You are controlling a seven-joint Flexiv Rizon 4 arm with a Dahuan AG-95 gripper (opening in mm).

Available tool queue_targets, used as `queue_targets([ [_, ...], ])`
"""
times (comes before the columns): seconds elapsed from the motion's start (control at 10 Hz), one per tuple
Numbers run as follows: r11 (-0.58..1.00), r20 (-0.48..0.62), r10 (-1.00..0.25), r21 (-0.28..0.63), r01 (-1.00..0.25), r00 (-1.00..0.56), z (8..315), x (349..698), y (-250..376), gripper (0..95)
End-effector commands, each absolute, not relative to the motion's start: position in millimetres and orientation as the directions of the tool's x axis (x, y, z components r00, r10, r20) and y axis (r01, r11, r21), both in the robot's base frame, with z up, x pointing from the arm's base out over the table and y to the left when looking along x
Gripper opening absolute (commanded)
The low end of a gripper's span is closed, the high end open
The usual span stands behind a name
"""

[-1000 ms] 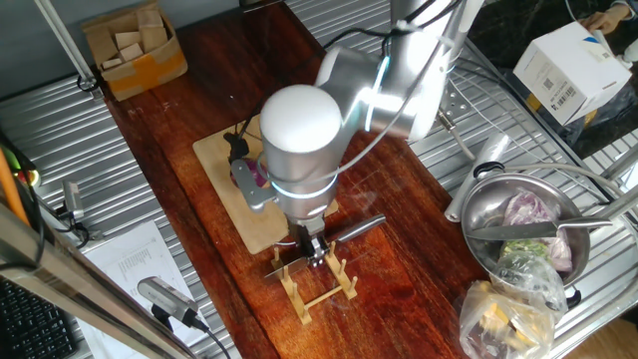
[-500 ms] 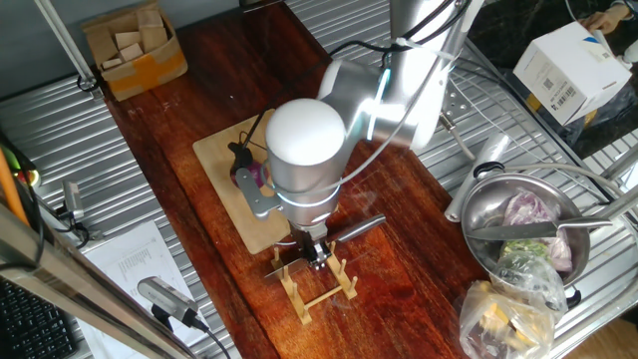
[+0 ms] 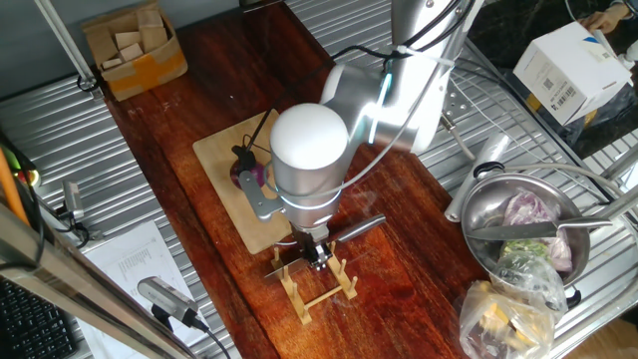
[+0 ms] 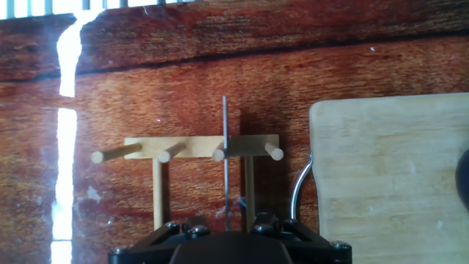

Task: Chop the onions

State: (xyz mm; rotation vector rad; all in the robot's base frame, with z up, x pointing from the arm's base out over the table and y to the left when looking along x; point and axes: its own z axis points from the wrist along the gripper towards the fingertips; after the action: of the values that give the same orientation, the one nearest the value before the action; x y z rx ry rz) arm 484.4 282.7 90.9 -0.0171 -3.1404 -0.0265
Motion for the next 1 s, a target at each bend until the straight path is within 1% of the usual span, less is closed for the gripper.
queue_targets([
  [0.1,1.000,0.000,0.014,0.015,0.014,-1.000,89.7,485.6,282.7,19.0],
  [1.0,1.000,0.004,0.017,0.004,0.017,-1.000,85.4,487.1,285.3,19.0],
])
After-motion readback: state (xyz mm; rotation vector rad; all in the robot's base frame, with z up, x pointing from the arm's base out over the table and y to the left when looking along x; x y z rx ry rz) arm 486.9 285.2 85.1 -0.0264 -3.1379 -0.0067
